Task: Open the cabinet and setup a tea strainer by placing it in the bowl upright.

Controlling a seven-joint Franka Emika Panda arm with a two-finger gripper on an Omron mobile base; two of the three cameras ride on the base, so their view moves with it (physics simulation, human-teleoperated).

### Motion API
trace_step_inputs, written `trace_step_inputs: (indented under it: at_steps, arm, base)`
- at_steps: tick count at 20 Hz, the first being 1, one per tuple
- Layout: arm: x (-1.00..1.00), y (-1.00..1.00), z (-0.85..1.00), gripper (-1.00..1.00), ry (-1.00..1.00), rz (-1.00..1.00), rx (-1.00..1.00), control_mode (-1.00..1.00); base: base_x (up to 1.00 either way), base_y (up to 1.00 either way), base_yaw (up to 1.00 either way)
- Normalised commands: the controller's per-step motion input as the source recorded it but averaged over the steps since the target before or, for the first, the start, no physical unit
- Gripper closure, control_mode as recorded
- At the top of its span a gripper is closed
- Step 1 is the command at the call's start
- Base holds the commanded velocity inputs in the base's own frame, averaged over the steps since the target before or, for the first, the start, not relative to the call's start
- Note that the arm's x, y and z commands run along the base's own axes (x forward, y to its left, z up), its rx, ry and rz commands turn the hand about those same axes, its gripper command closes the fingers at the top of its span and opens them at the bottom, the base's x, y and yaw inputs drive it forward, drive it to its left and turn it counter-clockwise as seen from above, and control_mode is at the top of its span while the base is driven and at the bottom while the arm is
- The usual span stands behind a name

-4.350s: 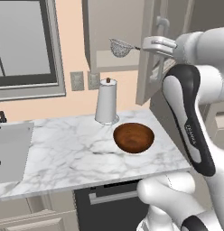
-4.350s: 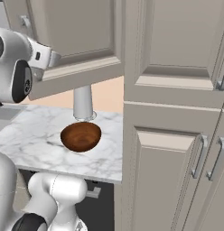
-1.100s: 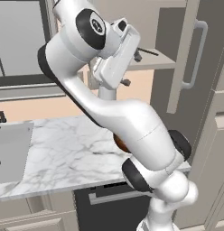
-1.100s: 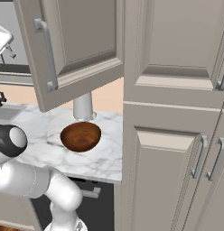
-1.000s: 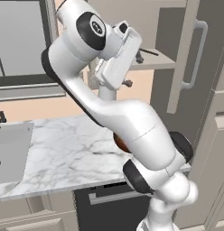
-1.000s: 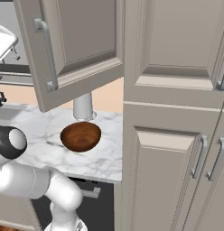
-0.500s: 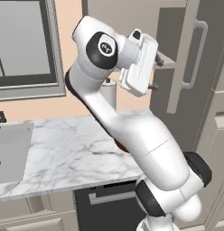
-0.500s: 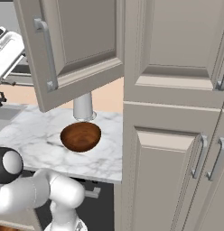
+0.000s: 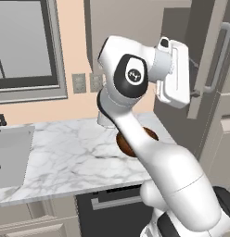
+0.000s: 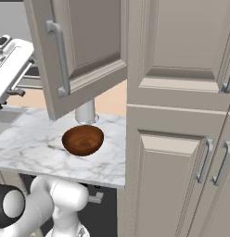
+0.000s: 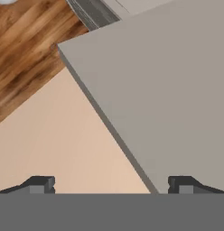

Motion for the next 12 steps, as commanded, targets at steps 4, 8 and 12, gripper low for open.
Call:
trace_step_inputs:
  at_steps: [4,8,12]
  arm:
    - [-0.54,-0.69,0.19,-1.00,0.07,0.00,-0.06,-1.00]
    - [-0.27,-0.64,0.16,-1.00,0.12,0.00,-0.02,-1.00]
    - [0.02,-0.31,-0.07,-1.00,0.09,-0.01,0.02,-1.00]
  base:
    - [0.00,0.00,0.00]
    - [0.00,0.00,0.00]
    - [0.00,0.00,0.00]
